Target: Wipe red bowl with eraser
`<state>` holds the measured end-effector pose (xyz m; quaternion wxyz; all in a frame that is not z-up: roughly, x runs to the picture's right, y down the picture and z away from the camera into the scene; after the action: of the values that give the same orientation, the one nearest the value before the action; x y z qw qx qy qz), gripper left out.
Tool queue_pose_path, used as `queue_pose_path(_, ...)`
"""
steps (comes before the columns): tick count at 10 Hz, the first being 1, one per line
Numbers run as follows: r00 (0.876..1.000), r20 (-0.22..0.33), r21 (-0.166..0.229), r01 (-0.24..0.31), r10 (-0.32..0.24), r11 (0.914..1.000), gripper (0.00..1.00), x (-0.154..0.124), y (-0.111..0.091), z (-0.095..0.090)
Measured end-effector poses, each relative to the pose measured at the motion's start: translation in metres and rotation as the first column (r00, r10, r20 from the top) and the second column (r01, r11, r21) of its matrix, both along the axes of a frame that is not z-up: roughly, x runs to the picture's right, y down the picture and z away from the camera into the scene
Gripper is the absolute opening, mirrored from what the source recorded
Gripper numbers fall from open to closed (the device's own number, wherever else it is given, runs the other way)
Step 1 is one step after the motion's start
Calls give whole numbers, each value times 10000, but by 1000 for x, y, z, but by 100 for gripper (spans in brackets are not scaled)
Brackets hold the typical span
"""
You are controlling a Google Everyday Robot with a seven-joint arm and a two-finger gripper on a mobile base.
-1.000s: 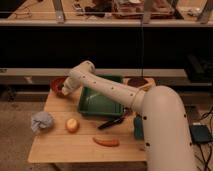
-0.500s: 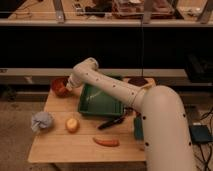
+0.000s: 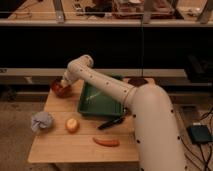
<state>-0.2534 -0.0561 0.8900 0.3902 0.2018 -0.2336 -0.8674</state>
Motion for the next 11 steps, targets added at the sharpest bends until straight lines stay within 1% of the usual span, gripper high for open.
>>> queue_pose_path(2,9989,349,148,305,-310,9994,0,-28,-2,-4)
queue_pose_path(4,9971,559,138,512,-519,9986,0,-36,4,-6)
queue_pose_path(5,9957,678,99,620,-625,9980,0,-39,12,-8)
queue_pose_path(7,9941,802,42,733,-734,9973,0,-36,25,-10)
queue_pose_path(9,9938,833,-18,734,-730,9973,0,-25,39,-12)
queue_pose_path(11,9955,723,-35,624,-619,9980,0,-9,44,-12)
